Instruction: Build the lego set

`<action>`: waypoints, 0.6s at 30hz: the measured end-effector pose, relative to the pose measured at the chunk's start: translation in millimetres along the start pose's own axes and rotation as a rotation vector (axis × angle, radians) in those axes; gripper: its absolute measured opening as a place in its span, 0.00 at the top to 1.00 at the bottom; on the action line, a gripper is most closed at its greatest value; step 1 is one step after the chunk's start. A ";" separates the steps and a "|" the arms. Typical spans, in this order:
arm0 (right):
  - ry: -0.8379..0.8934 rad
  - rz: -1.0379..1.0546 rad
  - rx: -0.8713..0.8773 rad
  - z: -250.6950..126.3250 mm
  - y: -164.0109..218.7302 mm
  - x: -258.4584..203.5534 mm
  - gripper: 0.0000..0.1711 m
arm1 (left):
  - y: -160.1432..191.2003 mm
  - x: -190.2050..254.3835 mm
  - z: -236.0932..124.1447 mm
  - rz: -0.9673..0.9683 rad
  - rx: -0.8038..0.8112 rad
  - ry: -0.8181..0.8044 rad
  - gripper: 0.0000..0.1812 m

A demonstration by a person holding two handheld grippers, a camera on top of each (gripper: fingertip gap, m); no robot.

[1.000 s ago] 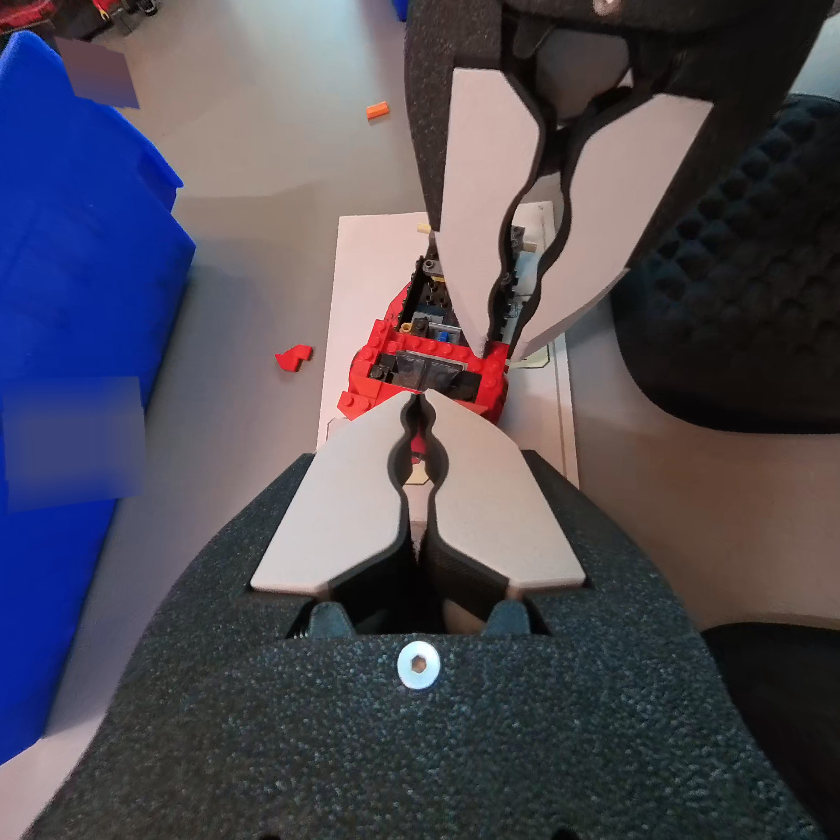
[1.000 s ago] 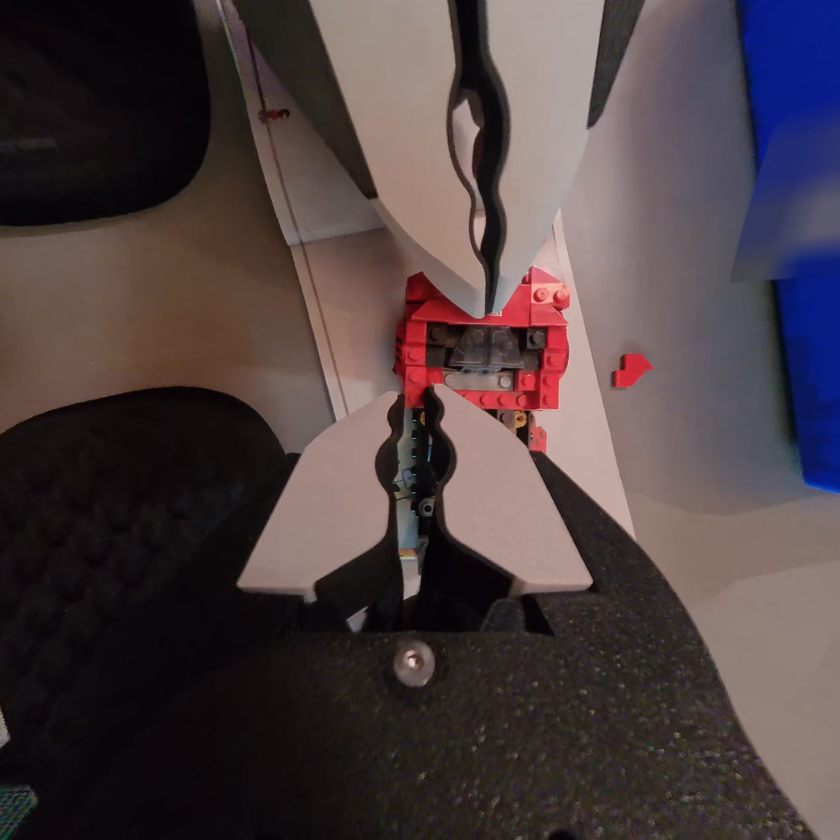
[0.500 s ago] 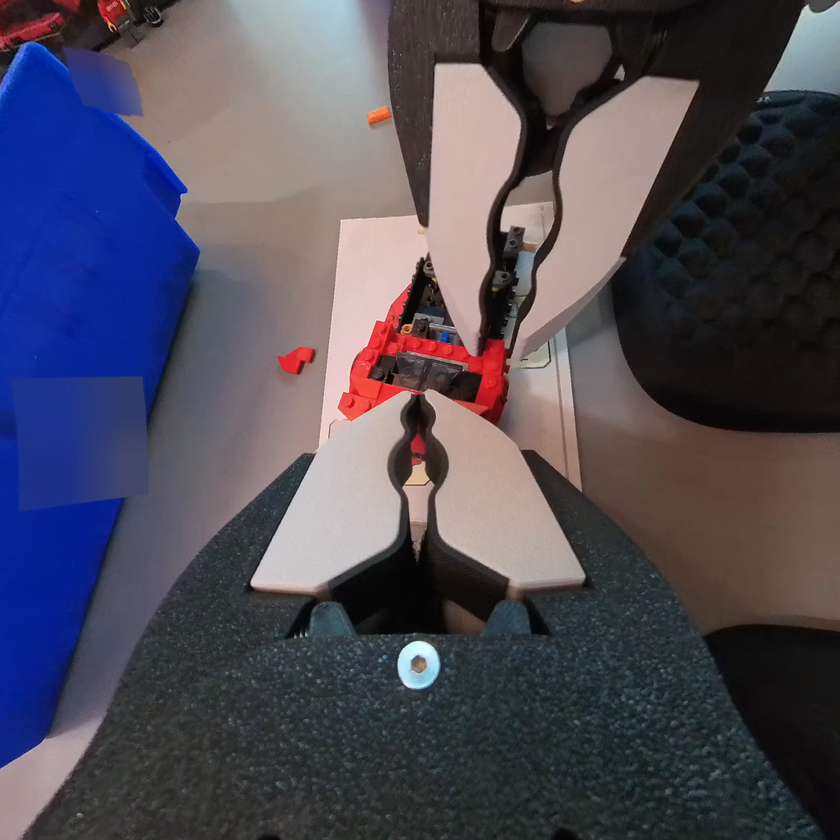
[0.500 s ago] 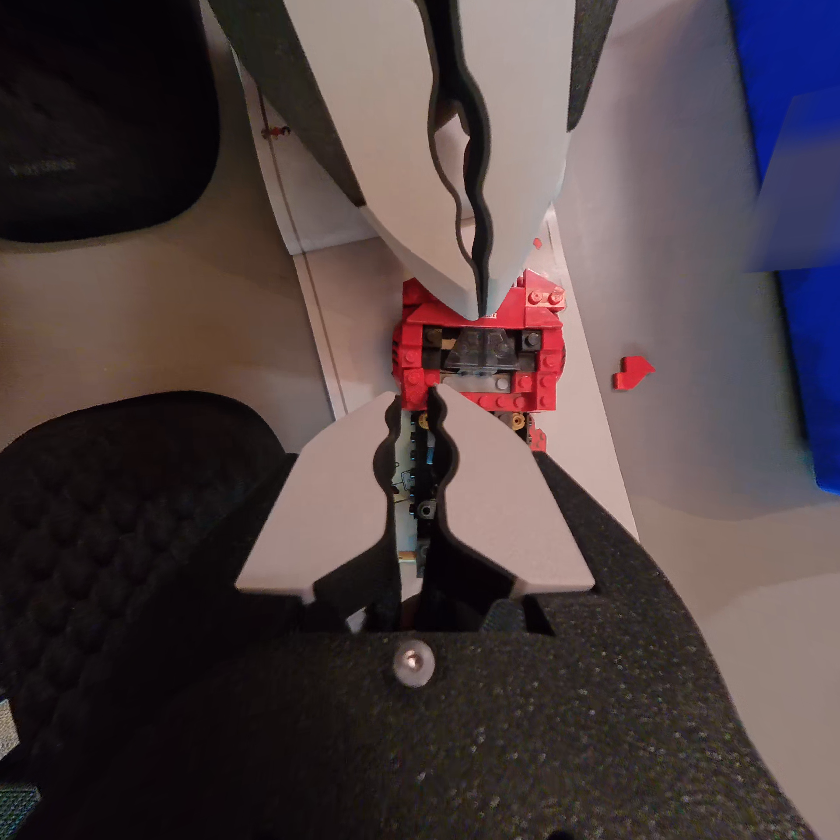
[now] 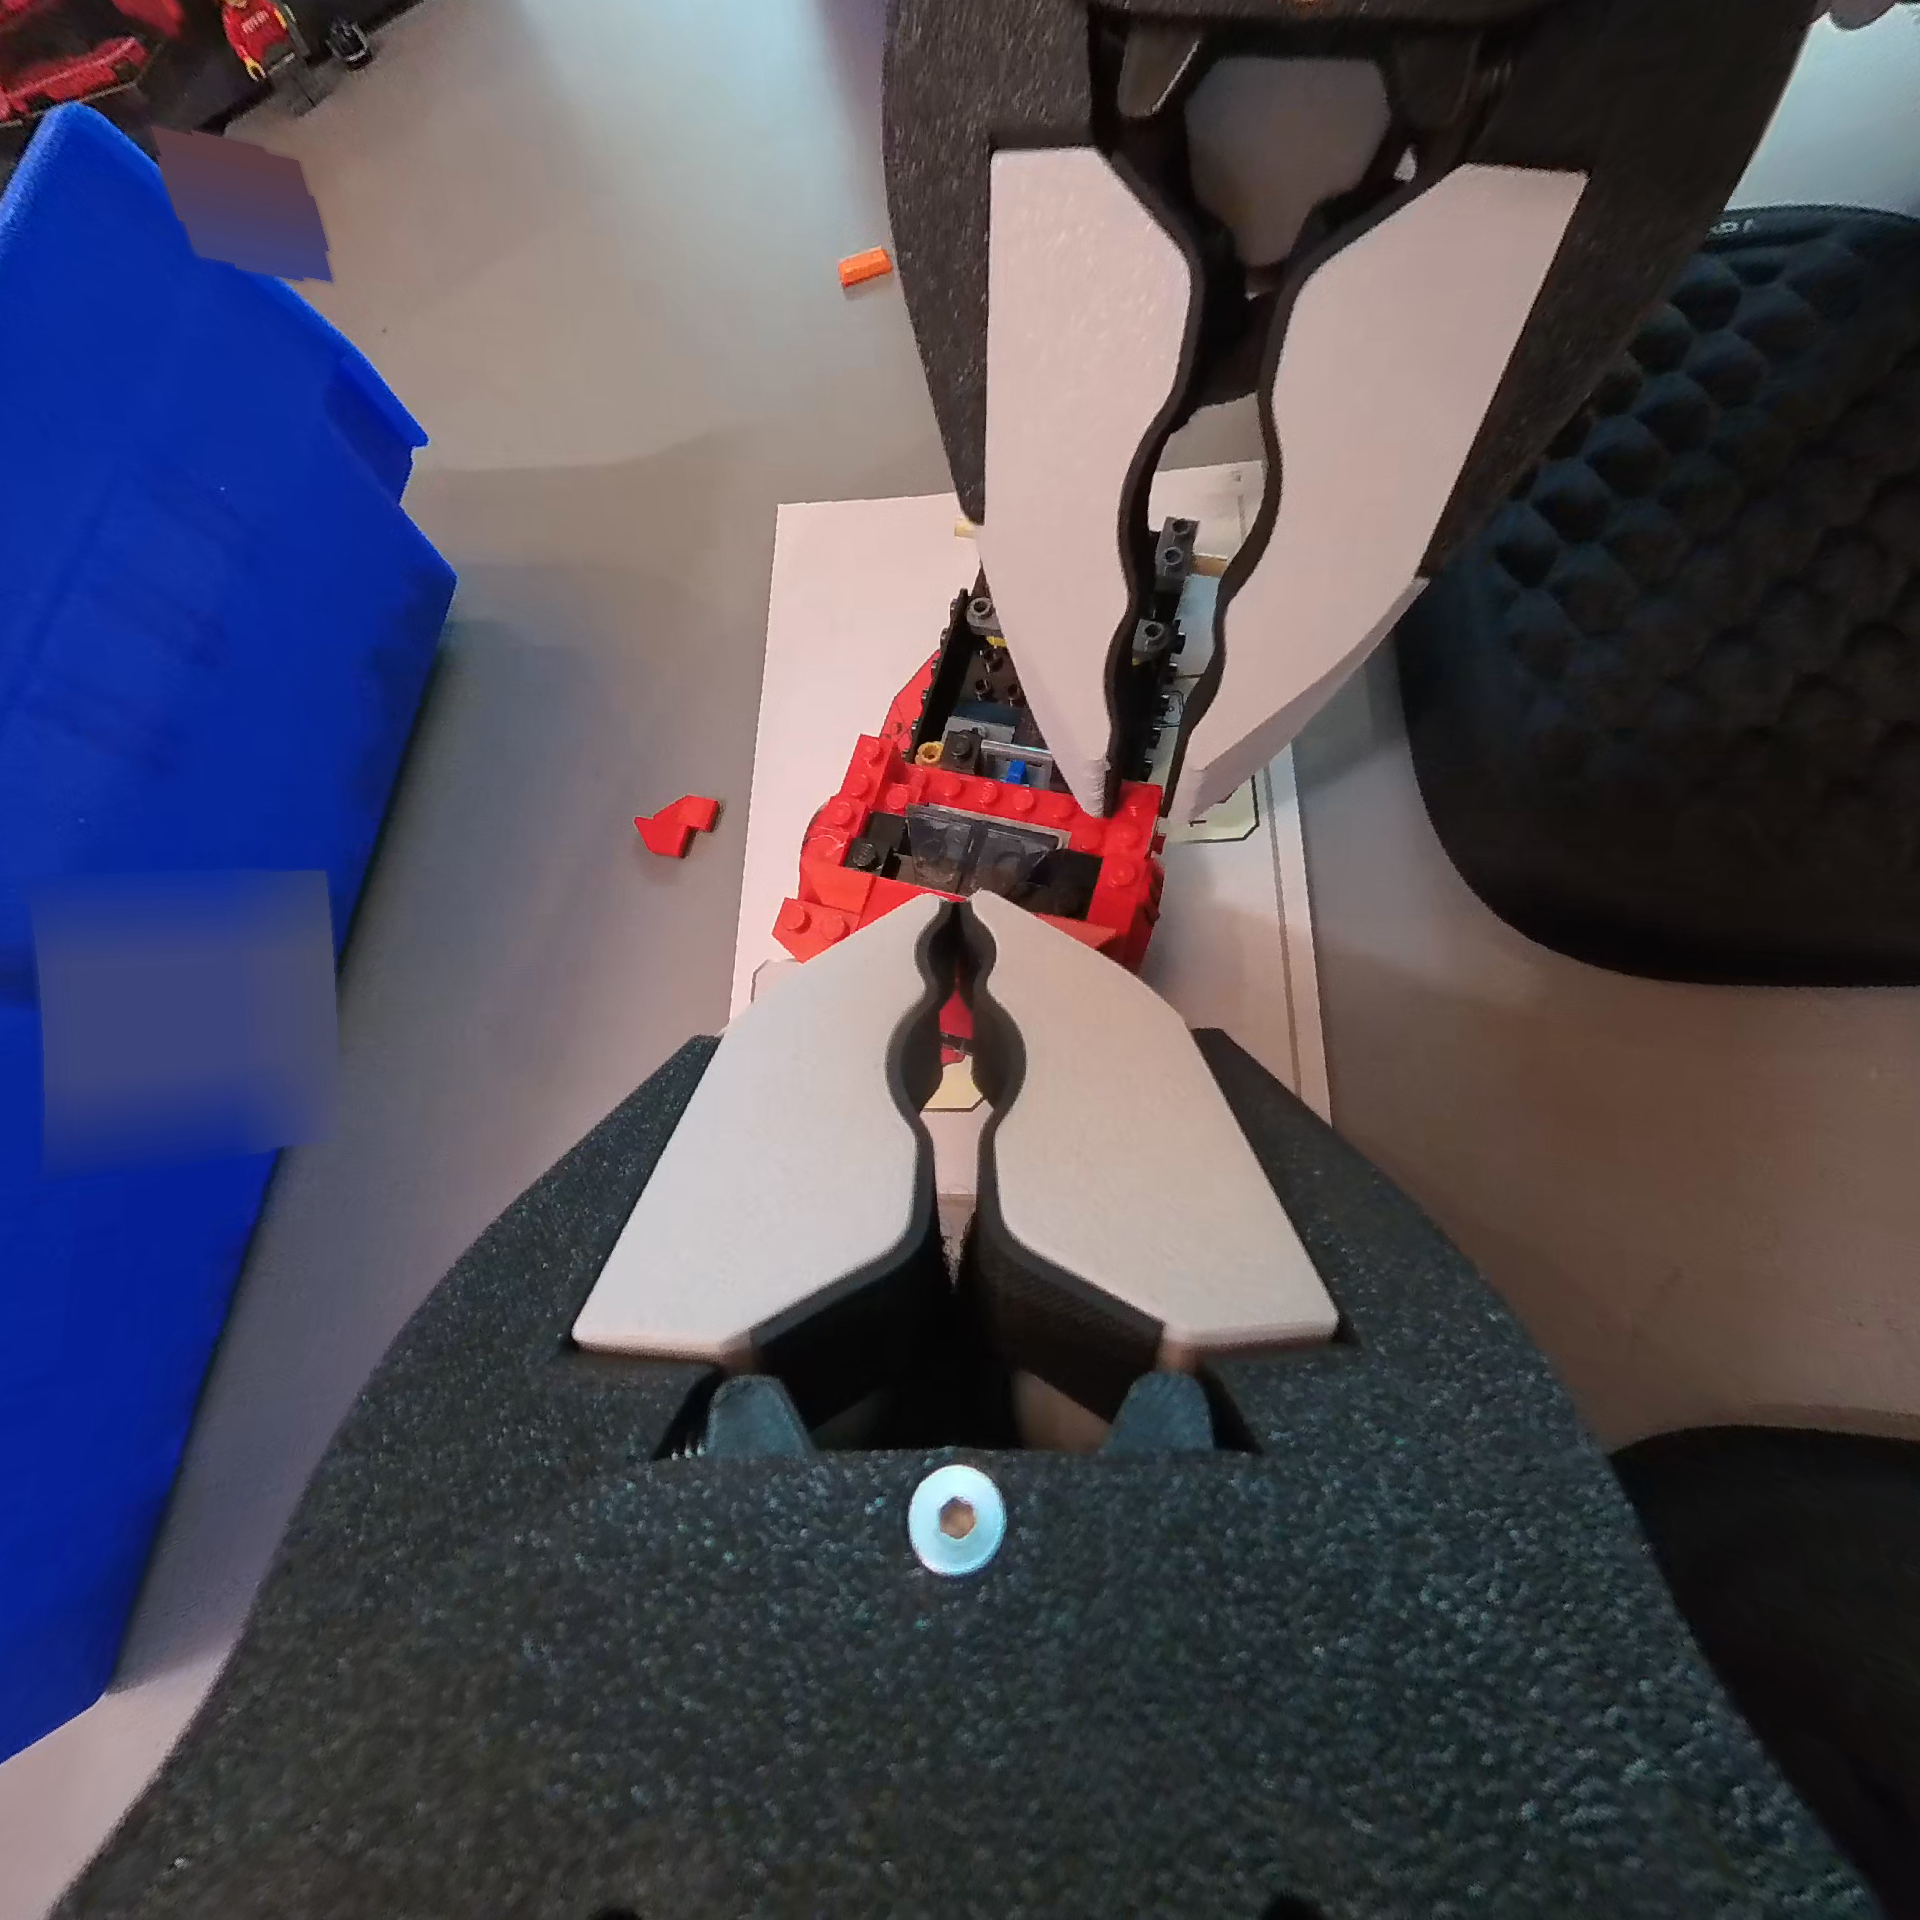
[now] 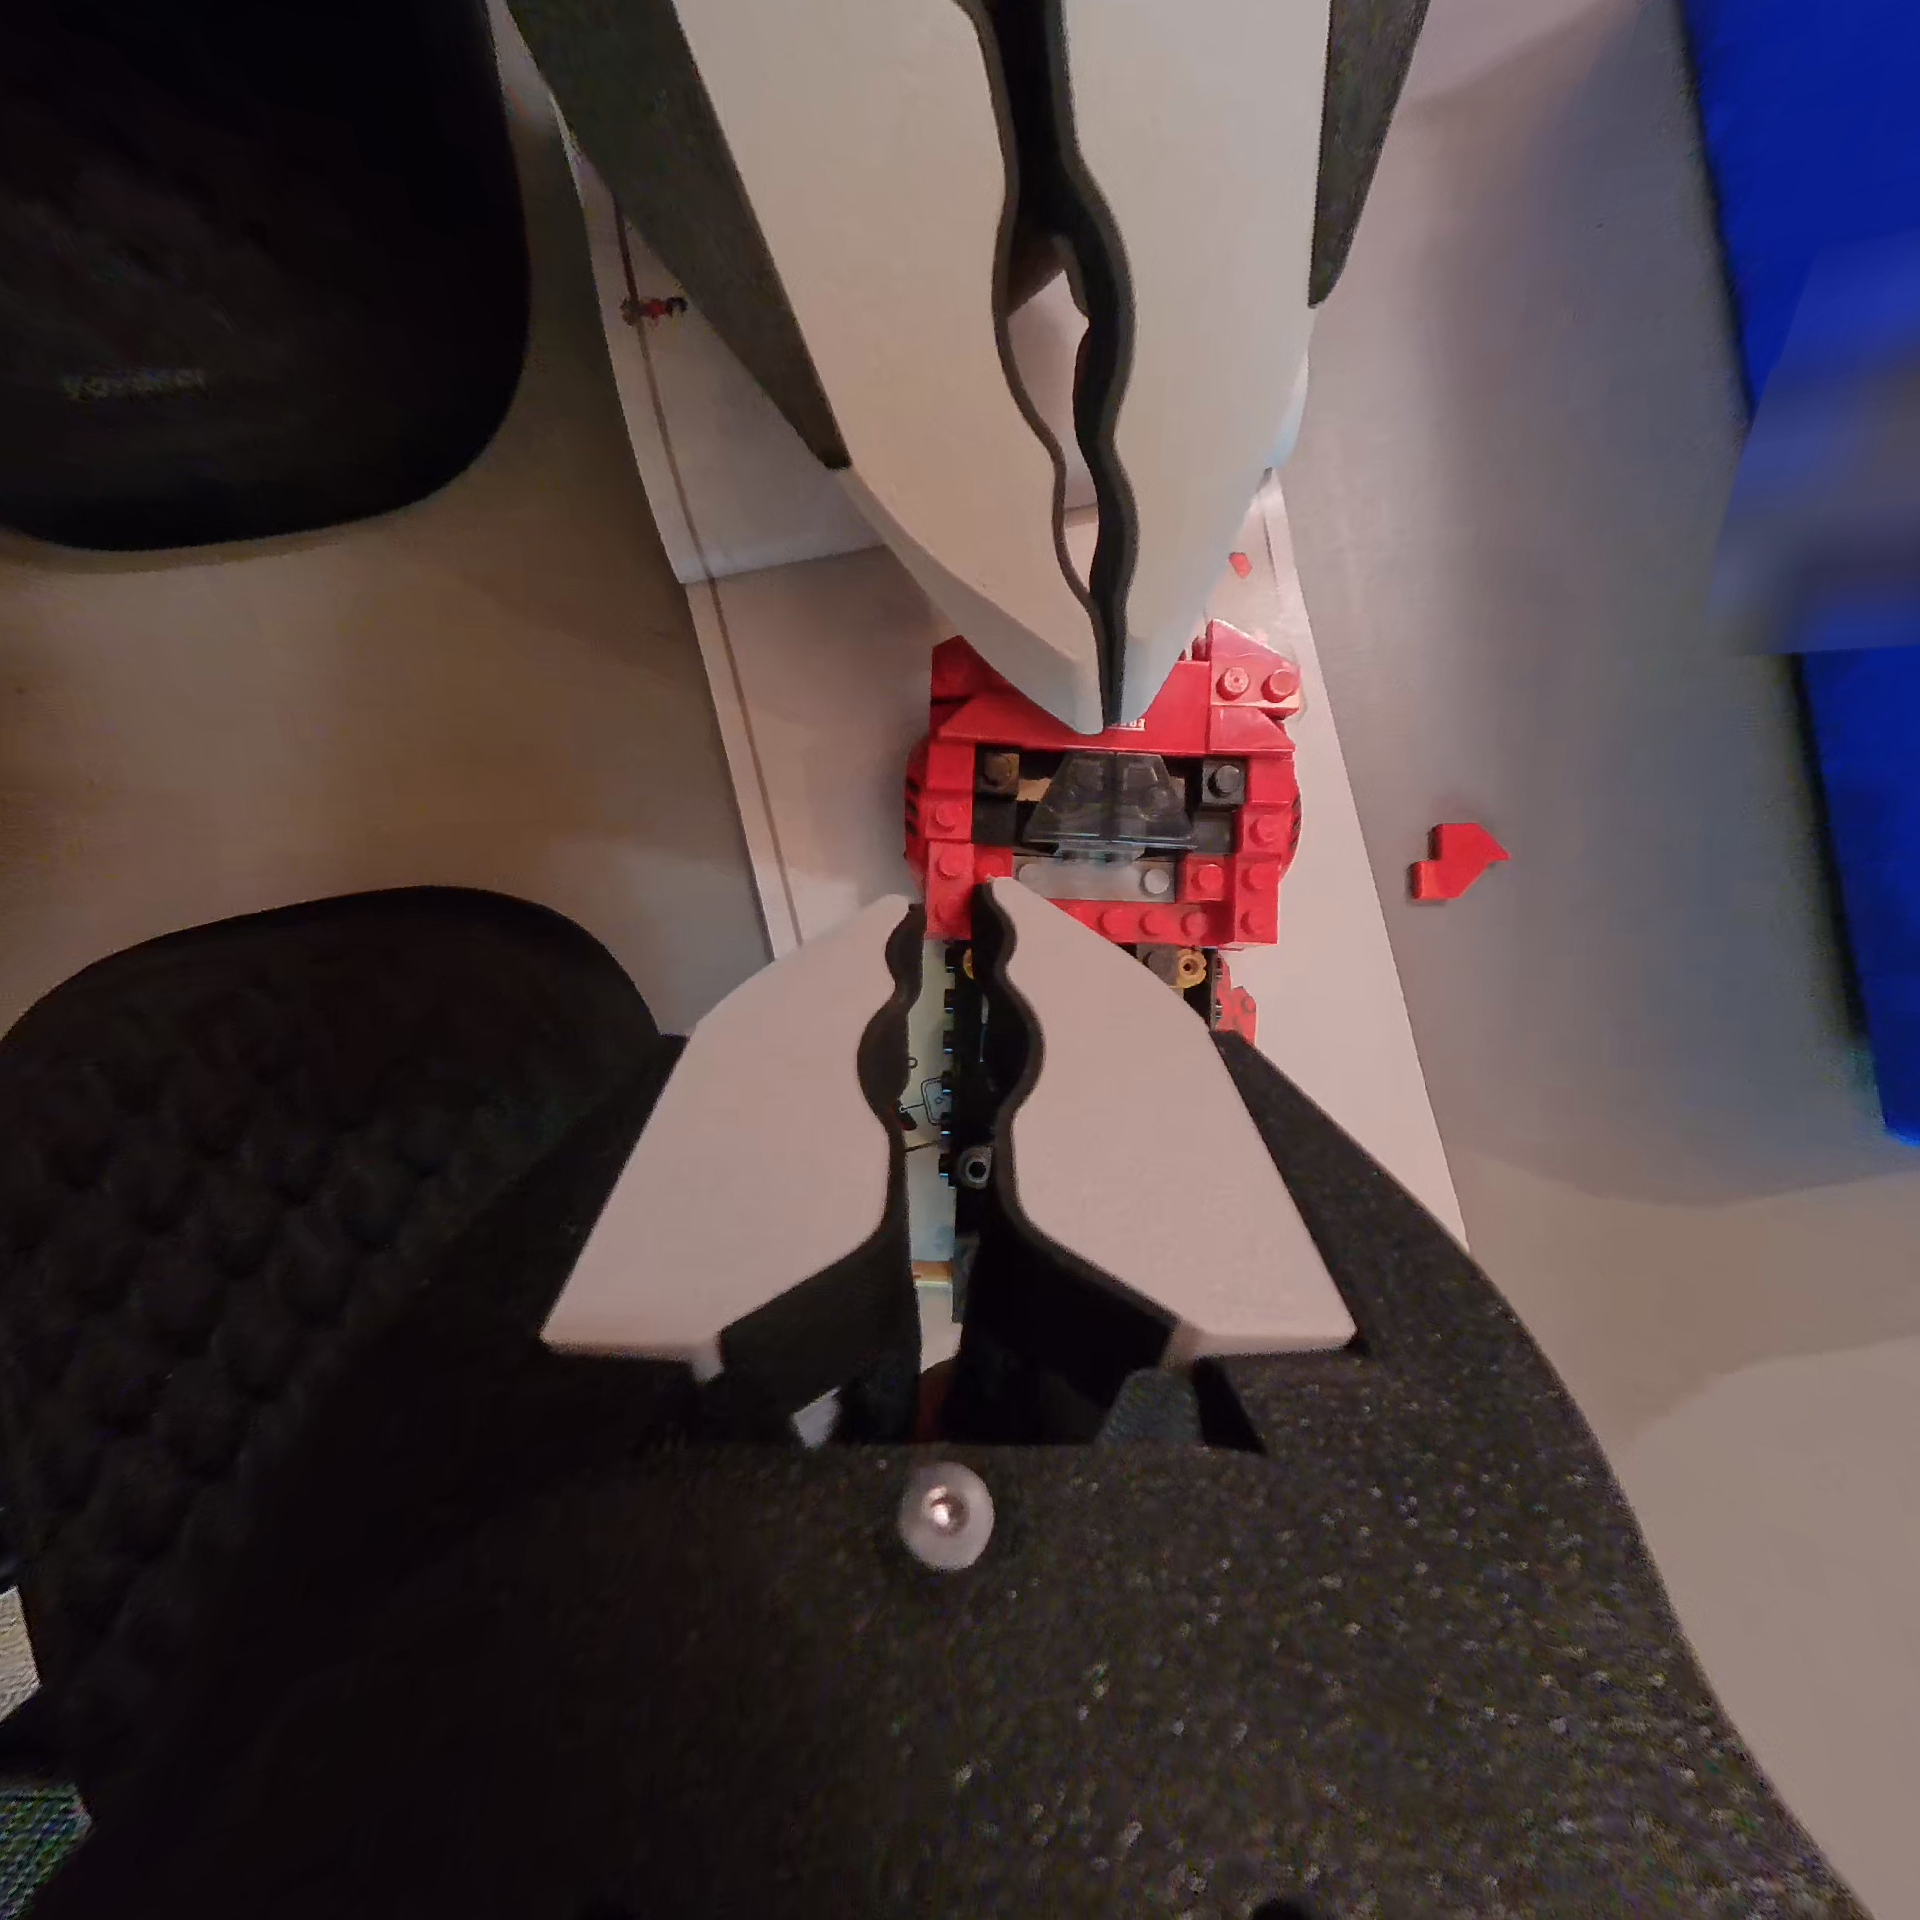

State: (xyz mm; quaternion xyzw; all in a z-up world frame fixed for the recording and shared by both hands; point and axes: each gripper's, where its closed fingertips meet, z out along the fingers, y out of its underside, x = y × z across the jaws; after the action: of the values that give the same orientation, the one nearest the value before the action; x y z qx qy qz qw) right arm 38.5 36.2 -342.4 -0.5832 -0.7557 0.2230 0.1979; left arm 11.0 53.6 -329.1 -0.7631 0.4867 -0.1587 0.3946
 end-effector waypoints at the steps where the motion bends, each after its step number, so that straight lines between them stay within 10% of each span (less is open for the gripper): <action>1: 0.000 0.000 0.000 -0.1 0.0 -0.1 0.95 | 0.0 -0.1 -0.1 -0.001 0.000 0.000 1.00; 18: -0.011 0.001 -0.002 -1.2 0.9 -2.4 0.93 | -0.3 0.0 -0.3 0.001 -0.003 0.000 1.00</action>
State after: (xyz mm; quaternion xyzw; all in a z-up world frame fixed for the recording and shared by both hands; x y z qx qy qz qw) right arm 40.5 34.2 -342.0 -0.5824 -0.7568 0.2254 0.1931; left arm 11.0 53.6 -328.6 -0.7635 0.4872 -0.1578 0.3934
